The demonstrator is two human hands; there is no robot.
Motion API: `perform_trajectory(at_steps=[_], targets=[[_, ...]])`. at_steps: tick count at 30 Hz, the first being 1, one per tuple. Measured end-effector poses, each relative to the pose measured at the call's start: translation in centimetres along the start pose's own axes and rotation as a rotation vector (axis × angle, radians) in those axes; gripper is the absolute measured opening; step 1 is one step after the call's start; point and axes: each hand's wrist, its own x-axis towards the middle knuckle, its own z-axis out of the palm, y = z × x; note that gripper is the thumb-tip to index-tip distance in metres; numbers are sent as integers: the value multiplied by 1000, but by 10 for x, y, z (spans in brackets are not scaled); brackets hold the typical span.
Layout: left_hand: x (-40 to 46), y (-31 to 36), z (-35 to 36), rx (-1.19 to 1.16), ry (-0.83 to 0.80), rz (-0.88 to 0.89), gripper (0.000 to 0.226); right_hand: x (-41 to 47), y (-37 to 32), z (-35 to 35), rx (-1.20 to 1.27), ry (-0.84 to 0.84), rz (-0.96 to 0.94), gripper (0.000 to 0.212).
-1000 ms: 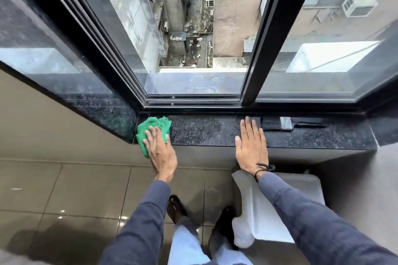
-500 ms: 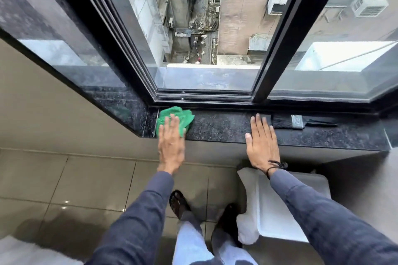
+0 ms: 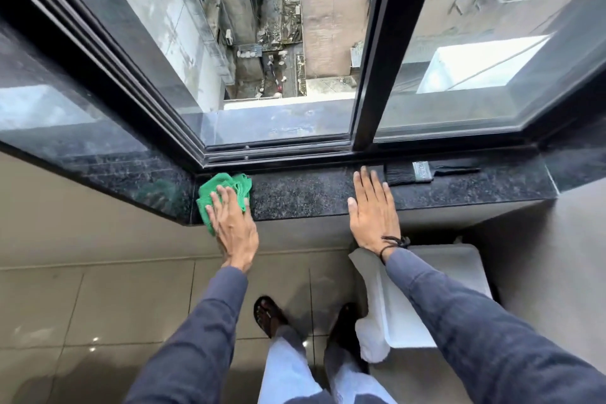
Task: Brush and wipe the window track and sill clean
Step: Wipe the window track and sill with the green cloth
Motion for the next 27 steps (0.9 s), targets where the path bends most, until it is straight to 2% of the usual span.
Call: perform_trajectory(at_steps=[2,5,7,10,12,14,16,18,23,24,27], targets=[[-6,30,16,-8,-55,88,52,0,1,1,-15,3,-5,64],[-27,64,33,16,-207,348,53,2,3,1,-5,9,-13,64],[-39,76,33,-24,-282,443,50,0,1,2,-6,-6,-11,63],[-40,79,12,-280,-385,341,41,5,-7,-2,41,-63,53,64],[-30,78,-9,-498,-464,230,31,14,-19,-13,228,-158,161,63],[-17,81,-24,-714,-539,79,27,24,-36,-34,636,-292,291,53],[-10,87,-33,-828,-623,-95,28,22,-53,-55,1117,-298,427,39],[-8,96,-33,-876,-699,-178,30,12,-60,-76,1335,-316,534,40],[-21,139,-10,-861,-934,-59,60,-47,-11,-88,1491,-287,575,39],[-30,150,-3,-796,-981,5,59,-64,3,-85,1506,-255,625,39],[-69,175,32,-651,-1149,146,35,-121,47,-69,1605,-104,828,40]])
